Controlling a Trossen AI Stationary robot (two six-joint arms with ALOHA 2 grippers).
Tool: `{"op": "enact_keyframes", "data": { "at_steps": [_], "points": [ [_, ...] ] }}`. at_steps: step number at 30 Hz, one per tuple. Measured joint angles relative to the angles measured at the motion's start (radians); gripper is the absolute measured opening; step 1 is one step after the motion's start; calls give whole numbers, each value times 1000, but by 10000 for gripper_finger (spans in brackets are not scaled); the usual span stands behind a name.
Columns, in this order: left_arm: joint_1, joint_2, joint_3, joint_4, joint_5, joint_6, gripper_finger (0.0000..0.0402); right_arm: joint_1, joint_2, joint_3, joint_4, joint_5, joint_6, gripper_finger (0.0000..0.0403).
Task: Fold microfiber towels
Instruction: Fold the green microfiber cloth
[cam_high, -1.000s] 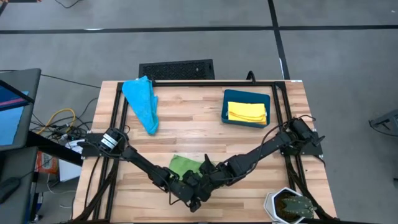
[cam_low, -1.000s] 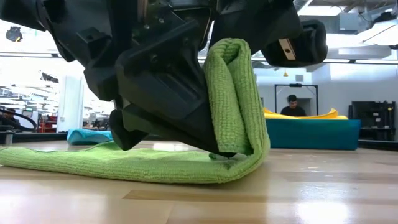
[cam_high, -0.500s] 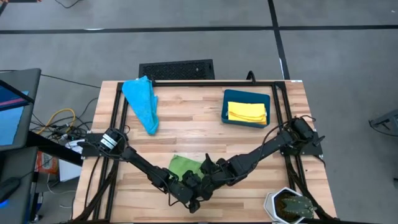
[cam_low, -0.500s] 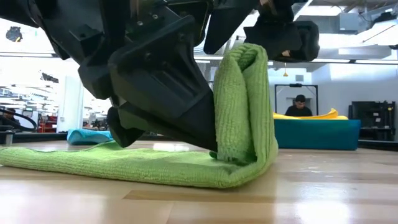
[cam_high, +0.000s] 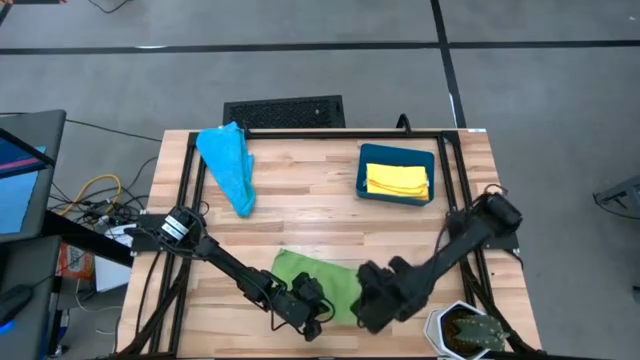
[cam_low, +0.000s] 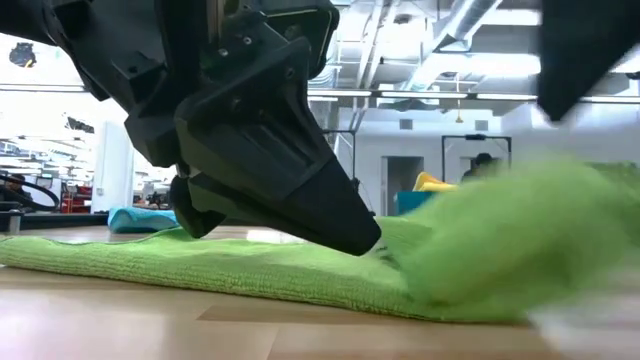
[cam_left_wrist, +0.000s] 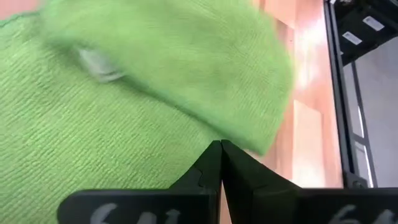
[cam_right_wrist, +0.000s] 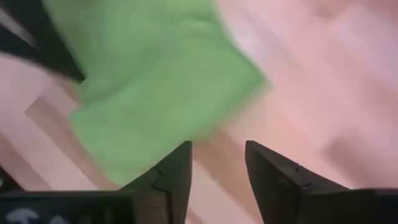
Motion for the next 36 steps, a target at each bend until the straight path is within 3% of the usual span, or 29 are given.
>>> {"op": "enact_keyframes", "data": {
  "at_steps": [5, 11, 14, 20, 25, 32, 36],
  "points": [
    [1, -1, -4, 5, -22, 5, 0, 35, 91, -1, 38, -30, 83, 152],
    [13, -52, -1, 145, -87, 112, 0, 105, 58, 0, -9, -14, 246, 139],
    [48, -51, 3, 170, -64, 153, 0, 136, 44, -25, -13, -40, 321, 130],
    [141, -36, 1, 138, 65, 180, 0, 151, 47, -109, 191, -134, 388, 125],
    [180, -107, -2, -147, 143, 181, 0, 117, 47, -141, 267, -76, 366, 121],
    [160, -324, -19, -486, -21, 221, 0, 28, 56, -147, 321, -28, 228, 117],
    [143, -397, -53, -529, -41, 176, 0, 0, 100, -152, 342, -37, 182, 116]
  ]
}}
